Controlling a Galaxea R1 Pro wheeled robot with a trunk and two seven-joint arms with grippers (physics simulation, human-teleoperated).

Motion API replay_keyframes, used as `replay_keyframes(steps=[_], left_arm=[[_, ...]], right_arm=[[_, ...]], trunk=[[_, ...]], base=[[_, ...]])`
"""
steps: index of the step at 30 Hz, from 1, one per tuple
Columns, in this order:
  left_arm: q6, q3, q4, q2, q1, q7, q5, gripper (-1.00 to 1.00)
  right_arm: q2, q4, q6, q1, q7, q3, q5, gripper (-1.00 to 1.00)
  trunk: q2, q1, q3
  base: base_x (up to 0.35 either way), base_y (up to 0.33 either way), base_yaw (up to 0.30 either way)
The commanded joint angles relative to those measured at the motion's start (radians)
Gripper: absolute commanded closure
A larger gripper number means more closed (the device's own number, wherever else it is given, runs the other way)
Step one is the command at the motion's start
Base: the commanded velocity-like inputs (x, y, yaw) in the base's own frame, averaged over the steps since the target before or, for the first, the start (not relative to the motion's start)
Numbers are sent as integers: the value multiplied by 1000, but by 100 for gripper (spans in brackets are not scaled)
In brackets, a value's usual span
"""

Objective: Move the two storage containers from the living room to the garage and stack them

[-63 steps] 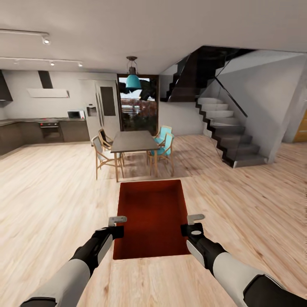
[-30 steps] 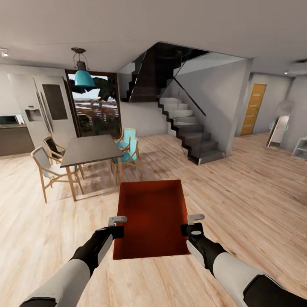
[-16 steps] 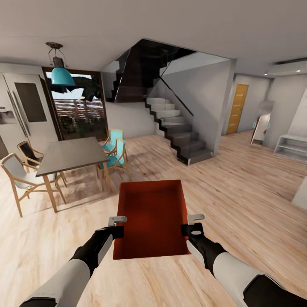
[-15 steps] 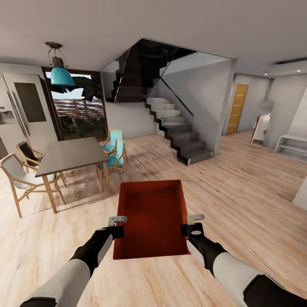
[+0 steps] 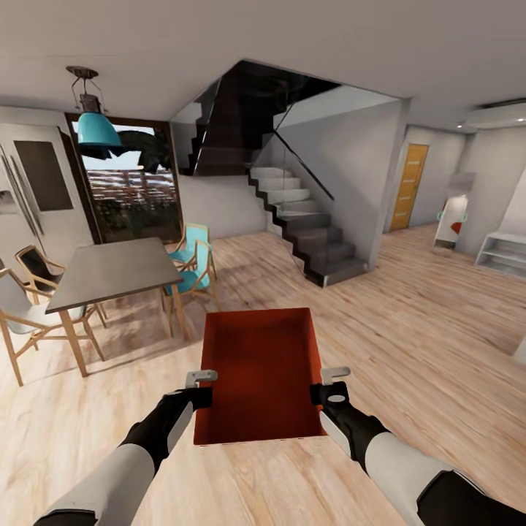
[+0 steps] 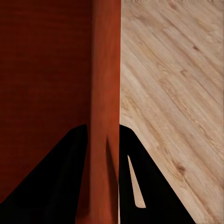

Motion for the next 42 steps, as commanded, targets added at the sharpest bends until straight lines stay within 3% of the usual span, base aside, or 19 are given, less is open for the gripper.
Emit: replay_keyframes(steps=[1,16,42], left_arm=[[6,-14,1,0,1,11,15,100],[5,-15,1,0,1,10,15,100],[5,-16,1,0,1,10,12,100]], right_arm=[[-1,-15,7,-1,-7,1,10,100],[-1,-15,7,-1,-8,-1,9,100],[-1,-15,7,-1,-9,-1,8,100]], trunk=[[-1,1,-1],[-1,1,-1],[-1,1,-1]], base=[[323,0,0],[323,0,-13],[323,0,-273]])
